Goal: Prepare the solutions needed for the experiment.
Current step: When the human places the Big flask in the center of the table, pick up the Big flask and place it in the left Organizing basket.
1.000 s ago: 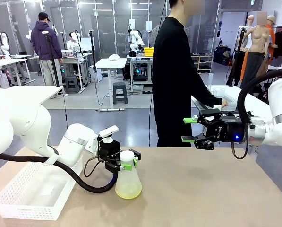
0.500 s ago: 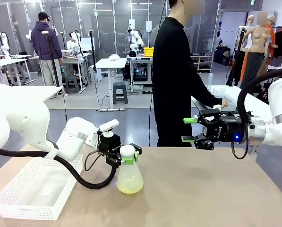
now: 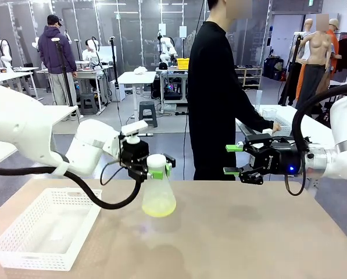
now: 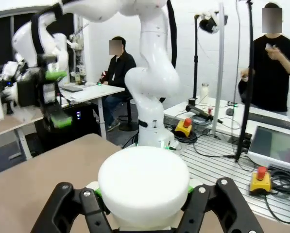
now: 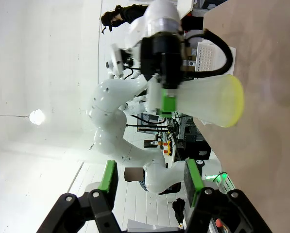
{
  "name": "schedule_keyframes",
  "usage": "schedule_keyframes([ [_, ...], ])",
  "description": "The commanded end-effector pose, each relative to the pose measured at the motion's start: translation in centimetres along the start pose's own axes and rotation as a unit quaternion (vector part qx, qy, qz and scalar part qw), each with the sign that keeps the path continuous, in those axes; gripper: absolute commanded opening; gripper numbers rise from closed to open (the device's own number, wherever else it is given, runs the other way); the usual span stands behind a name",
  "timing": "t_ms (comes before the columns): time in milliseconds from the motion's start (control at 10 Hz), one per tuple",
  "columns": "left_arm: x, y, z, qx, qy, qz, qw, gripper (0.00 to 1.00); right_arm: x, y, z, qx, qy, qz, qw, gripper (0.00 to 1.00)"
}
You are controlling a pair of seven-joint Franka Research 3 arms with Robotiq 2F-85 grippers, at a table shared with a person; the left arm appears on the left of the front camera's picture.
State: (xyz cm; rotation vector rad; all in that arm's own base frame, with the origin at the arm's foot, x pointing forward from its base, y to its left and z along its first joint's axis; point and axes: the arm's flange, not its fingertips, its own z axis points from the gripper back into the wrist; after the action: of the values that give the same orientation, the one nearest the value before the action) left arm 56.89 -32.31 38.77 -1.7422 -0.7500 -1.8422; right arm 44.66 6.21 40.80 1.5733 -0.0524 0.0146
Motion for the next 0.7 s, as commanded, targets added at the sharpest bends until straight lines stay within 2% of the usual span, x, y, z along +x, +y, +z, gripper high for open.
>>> schedule_keyframes([
  [0, 4.5, -1.9, 1.2, -0.01, 0.019, -0.013, 1.0, 0.0, 0.1, 0.1, 0.0, 0.001, 0.0, 0.004, 1.0, 0.7],
  [200, 7.3, -4.7, 3.3, 0.017, 0.065, -0.02, 0.998, 0.0, 0.1, 0.1, 0.0, 0.001, 0.0, 0.004, 1.0, 0.7],
  [400, 9.3, -8.4, 6.4, 0.056, 0.073, -0.01, 0.996, 0.0, 0.1, 0.1, 0.0, 0.001, 0.0, 0.004, 1.0, 0.7],
  [600, 10.8, -12.7, 10.3, 0.127, 0.1, -0.015, 0.987, 0.0, 0.1, 0.1, 0.0, 0.001, 0.0, 0.004, 1.0, 0.7],
])
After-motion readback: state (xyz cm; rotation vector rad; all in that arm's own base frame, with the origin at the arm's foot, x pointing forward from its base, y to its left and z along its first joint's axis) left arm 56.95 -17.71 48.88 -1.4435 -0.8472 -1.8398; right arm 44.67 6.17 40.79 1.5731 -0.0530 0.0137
